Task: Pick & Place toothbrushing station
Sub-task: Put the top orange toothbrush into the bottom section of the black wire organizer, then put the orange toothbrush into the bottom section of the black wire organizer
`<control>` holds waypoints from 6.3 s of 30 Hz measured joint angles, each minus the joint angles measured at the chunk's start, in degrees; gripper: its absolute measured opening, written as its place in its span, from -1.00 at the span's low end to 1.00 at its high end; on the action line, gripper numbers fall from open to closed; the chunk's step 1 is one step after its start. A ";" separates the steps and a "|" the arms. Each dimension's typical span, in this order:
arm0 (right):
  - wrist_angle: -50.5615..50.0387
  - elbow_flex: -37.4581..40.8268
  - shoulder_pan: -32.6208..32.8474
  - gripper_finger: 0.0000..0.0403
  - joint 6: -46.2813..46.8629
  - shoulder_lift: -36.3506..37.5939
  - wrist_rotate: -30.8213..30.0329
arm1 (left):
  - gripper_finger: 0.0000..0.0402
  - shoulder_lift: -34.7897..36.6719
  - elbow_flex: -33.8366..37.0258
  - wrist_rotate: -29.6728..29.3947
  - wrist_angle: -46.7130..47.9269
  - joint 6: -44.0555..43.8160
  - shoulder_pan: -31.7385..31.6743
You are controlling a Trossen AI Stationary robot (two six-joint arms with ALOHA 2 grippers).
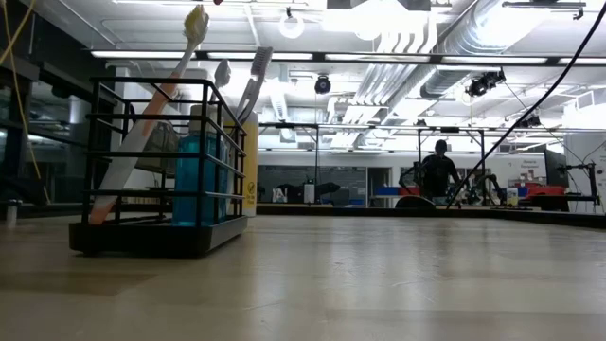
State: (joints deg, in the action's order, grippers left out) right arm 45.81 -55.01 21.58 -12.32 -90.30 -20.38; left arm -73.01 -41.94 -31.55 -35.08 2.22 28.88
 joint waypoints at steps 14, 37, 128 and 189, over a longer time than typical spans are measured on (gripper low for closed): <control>0.23 -0.01 -0.01 -0.92 -1.38 0.00 5.23 | -0.99 0.00 0.01 0.24 0.12 0.17 0.02; -1.50 0.01 3.44 -0.98 5.99 0.66 10.87 | -0.80 3.22 0.07 -18.22 3.49 2.47 10.38; 10.33 -0.01 -4.72 -0.82 23.08 -22.34 23.48 | -0.79 3.65 0.07 -32.76 6.98 -2.23 22.03; -44.09 -0.01 2.23 0.01 26.23 -3.32 11.70 | -0.79 3.79 0.05 -31.32 16.63 -18.35 24.29</control>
State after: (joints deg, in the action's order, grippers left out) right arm 1.72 -55.02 23.81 13.91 -93.62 -8.69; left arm -69.23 -41.89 -62.87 -18.44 -16.14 53.18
